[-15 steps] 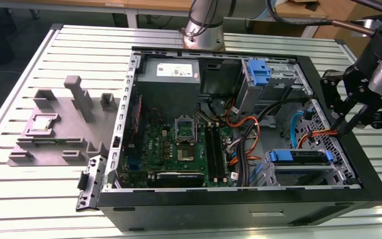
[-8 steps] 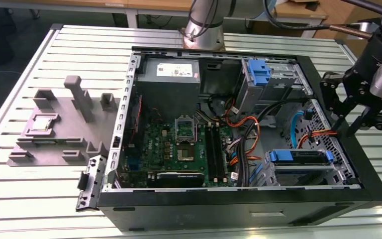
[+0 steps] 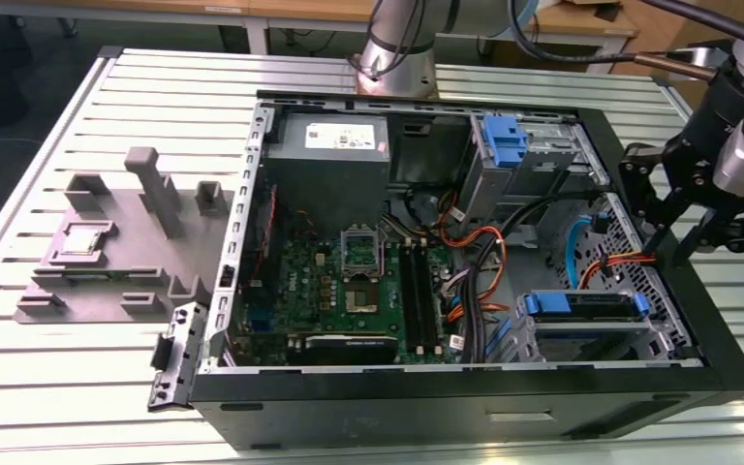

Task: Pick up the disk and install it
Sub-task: 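Insert the first disk wire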

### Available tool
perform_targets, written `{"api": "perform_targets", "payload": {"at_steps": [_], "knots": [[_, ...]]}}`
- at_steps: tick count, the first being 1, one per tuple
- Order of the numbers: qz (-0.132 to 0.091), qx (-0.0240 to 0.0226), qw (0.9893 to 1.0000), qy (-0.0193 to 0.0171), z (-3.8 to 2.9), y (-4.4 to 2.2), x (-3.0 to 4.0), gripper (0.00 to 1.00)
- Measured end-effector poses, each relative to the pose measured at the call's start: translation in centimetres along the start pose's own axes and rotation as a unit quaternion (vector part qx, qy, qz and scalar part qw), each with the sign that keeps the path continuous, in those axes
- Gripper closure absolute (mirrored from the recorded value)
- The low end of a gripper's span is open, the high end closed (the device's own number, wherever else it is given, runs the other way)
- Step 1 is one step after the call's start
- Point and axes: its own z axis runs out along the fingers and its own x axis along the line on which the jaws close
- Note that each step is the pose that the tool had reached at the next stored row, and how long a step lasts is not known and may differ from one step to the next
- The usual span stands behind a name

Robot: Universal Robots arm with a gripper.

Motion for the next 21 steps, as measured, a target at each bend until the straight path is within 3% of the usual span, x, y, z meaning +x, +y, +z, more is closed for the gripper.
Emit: {"api": "perform_targets", "payload": {"at_steps": [5, 7, 14, 16, 21], "knots": [[-0.011, 0.0063, 0.9999, 0.0059, 0.3, 0.01, -0.06, 0.69], [-0.016, 0.0079, 0.9998, 0.0067, 0.44, 0.01, -0.07, 0.69], [-0.018, 0.0088, 0.9998, 0.0071, 0.66, 0.04, -0.12, 0.71], [-0.018, 0.0085, 0.9998, 0.0074, 0.65, 0.04, -0.12, 0.83], [-0.019, 0.0067, 0.9998, 0.0086, 0.24, 0.01, -0.06, 0.83]]}}
